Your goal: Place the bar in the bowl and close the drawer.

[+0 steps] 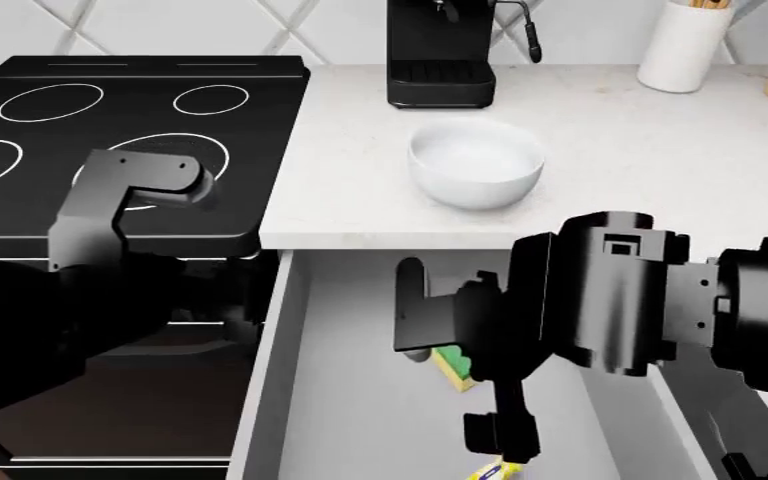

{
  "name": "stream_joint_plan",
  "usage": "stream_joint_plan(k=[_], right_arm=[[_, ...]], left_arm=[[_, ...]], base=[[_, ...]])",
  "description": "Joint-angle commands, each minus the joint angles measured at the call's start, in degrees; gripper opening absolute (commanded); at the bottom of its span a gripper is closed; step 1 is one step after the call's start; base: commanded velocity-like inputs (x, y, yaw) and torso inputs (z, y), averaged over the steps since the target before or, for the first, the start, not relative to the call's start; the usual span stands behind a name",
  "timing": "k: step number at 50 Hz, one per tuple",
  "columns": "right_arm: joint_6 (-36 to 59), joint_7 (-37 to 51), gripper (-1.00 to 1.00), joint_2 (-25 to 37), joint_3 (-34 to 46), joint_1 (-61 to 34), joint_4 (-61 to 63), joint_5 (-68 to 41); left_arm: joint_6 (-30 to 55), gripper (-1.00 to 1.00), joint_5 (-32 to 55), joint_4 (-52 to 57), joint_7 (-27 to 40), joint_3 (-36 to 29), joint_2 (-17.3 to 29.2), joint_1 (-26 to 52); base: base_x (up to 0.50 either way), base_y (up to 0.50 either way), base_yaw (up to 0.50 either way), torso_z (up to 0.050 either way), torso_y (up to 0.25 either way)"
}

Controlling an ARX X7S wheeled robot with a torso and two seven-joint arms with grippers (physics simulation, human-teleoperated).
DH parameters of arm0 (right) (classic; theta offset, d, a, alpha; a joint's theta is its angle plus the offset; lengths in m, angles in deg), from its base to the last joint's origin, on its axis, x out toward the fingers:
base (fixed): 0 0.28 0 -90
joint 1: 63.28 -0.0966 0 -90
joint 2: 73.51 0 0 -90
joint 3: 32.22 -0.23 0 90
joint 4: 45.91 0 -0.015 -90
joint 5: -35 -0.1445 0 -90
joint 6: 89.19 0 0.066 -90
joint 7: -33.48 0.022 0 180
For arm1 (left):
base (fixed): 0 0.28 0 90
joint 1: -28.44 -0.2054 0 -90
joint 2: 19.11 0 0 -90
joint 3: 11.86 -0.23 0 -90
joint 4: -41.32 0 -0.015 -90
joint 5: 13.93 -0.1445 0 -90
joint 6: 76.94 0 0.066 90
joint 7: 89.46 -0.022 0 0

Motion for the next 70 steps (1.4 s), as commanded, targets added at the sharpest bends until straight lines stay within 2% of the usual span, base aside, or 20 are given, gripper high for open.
stream_joint_plan(k=[1, 33, 52, 70], right_arm=[[-4.7, -2.7, 1.00, -2.2, 3.4, 1.3, -3.7, 5.5], [-8.4, -2.1, 1.00, -4.9, 3.4, 5.3, -4.4, 7.4], [-12.3, -2.8, 1.00, -5.6, 4.2, 11.5, -9.5, 8.4], [-11.2, -6.5, 1.00, -6.5, 6.2, 13.7, -12.0, 7.3]], left_arm=[[0.0, 1.00, -1.0, -0.7, -1.2, -0.3, -0.2, 0.0], [-0.7, 1.00, -1.8, -0.7, -2.9, -0.7, 0.5, -0.6], [-1.2, 1.00, -2.3, -0.7, -3.7, -1.0, 0.8, -1.0], [-1.6, 1.00, -2.5, -0.7, -4.2, -1.4, 1.0, -1.2]], base=[[0.00, 0.00, 0.00, 0.000, 0.000], [0.00, 0.00, 0.00, 0.000, 0.000], [0.00, 0.00, 0.00, 0.000, 0.000], [0.00, 0.00, 0.00, 0.000, 0.000]])
